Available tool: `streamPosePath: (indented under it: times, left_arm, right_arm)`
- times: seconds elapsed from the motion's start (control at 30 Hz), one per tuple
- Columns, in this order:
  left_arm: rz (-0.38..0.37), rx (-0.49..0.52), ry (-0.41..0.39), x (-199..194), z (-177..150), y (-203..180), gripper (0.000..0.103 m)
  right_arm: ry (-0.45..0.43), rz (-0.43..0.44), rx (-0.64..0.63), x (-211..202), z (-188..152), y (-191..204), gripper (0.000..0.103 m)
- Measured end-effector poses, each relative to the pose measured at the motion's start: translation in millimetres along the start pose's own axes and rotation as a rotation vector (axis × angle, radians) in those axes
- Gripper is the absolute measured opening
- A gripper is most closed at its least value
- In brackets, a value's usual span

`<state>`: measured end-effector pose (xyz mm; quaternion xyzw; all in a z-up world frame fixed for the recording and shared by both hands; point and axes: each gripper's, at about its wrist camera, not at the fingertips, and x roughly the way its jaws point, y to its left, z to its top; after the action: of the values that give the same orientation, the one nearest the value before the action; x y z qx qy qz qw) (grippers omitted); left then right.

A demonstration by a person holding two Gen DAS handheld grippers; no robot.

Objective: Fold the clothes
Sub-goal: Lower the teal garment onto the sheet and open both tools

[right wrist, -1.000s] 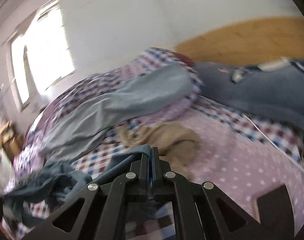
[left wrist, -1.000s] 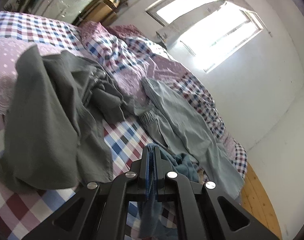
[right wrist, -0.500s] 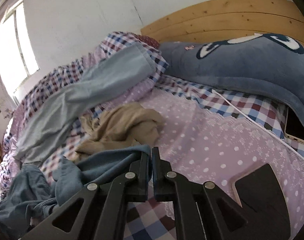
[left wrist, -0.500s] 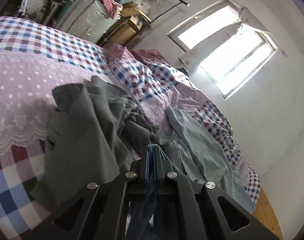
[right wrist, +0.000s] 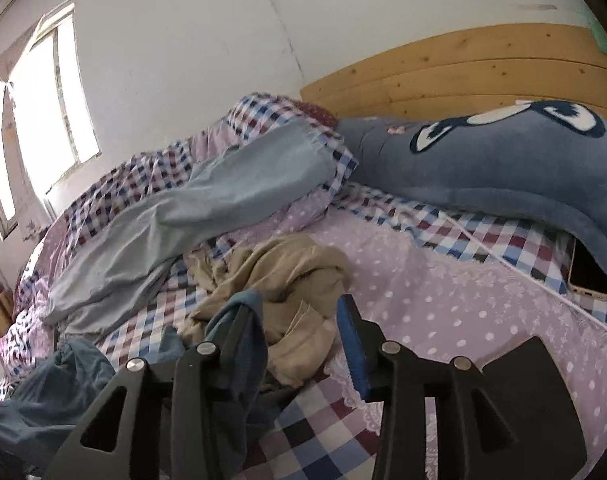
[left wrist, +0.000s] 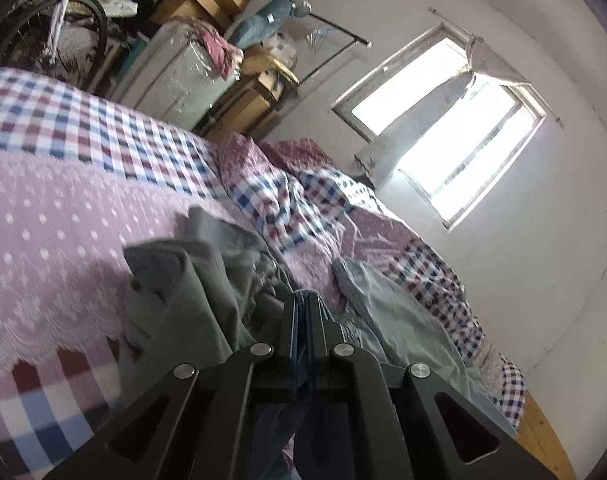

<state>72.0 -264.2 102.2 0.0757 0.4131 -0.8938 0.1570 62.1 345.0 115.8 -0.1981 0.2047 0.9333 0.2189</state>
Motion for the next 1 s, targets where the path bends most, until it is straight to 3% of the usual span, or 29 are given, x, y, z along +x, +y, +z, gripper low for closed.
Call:
streamPosePath:
  times: [0.13, 0.27, 0.43, 0.47, 0.6, 0.73, 0.8, 0.9, 0.97, 1.0]
  left_arm:
    - [0.035, -0.007, -0.046, -7.3, 16.2, 10.3, 0.002]
    - [0.12, -0.017, -0.006, 2.6, 20.5, 23.6, 0.002]
    - [0.205, -0.071, 0.138, 25.3, 11.3, 43.9, 0.004]
    - [0.208, -0.072, 0.144, 25.8, 9.6, 44.2, 0.009]
    - [0.224, -0.074, 0.167, 27.7, 3.1, 45.0, 0.047]
    - [0.209, -0.011, 0.112, 13.8, 1.3, 29.3, 0.055]
    - [0.217, 0.004, 0.07, 4.0, 4.9, 24.4, 0.058]
    - [0.246, 0.014, -0.012, -11.8, 11.4, 21.3, 0.063]
    - [0.272, 0.028, -0.04, -17.1, 14.3, 19.1, 0.071]
    - [0.246, 0.05, -0.02, -16.1, 8.1, 13.2, 0.072]
  right_arm:
    - [0.079, 0.02, 0.005, 13.1, -6.0, -1.8, 0.047]
    - [0.156, 0.038, 0.002, 24.0, -13.0, -4.8, 0.051]
    - [0.366, 0.105, 0.033, 54.0, -29.1, -13.4, 0.053]
    - [0.397, 0.108, 0.049, 58.0, -32.7, -16.5, 0.053]
    - [0.349, 0.085, 0.051, 43.2, -27.4, -22.2, 0.053]
    - [0.179, 0.043, 0.09, 4.2, -10.9, -31.2, 0.053]
    - [0.125, 0.073, 0.131, -10.4, -6.7, -34.5, 0.055]
    - [0.145, 0.157, 0.103, -9.5, -7.5, -21.2, 0.054]
    - [0.175, 0.211, 0.06, -5.4, -13.3, -6.1, 0.054]
    - [0.199, 0.247, 0.025, -2.7, -17.7, 5.6, 0.054]
